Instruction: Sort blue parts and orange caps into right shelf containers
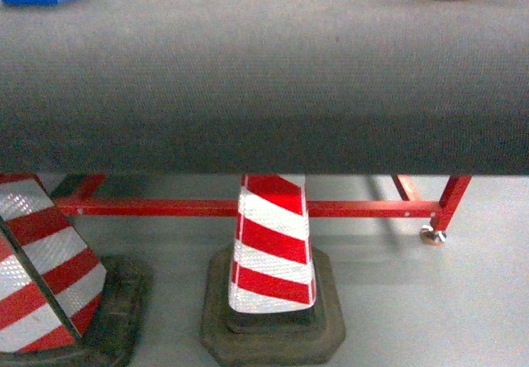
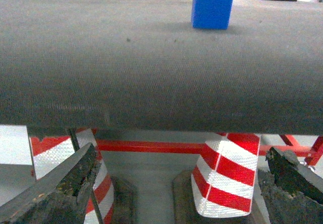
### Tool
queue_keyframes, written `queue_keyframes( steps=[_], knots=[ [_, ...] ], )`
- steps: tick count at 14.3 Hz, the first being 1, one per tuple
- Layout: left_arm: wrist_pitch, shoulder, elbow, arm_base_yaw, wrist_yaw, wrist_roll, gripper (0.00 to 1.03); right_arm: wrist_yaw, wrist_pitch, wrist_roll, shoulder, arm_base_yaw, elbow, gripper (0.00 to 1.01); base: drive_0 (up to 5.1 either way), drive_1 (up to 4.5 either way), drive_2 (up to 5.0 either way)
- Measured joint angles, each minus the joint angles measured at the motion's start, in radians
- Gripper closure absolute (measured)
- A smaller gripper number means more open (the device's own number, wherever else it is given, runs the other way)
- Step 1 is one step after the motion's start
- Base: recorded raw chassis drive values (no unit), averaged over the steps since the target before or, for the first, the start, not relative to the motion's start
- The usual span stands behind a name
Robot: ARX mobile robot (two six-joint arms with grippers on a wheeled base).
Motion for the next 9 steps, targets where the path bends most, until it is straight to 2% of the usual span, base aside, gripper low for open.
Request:
queue_keyframes(
  steps=[9],
  knots=[
    [0.0, 0.0, 0.0, 0.0, 0.0, 0.0, 0.05, 0.0, 0.001, 0.0, 0.0, 0.0, 0.0, 0.03, 0.0, 0.0, 0.0]
  ],
)
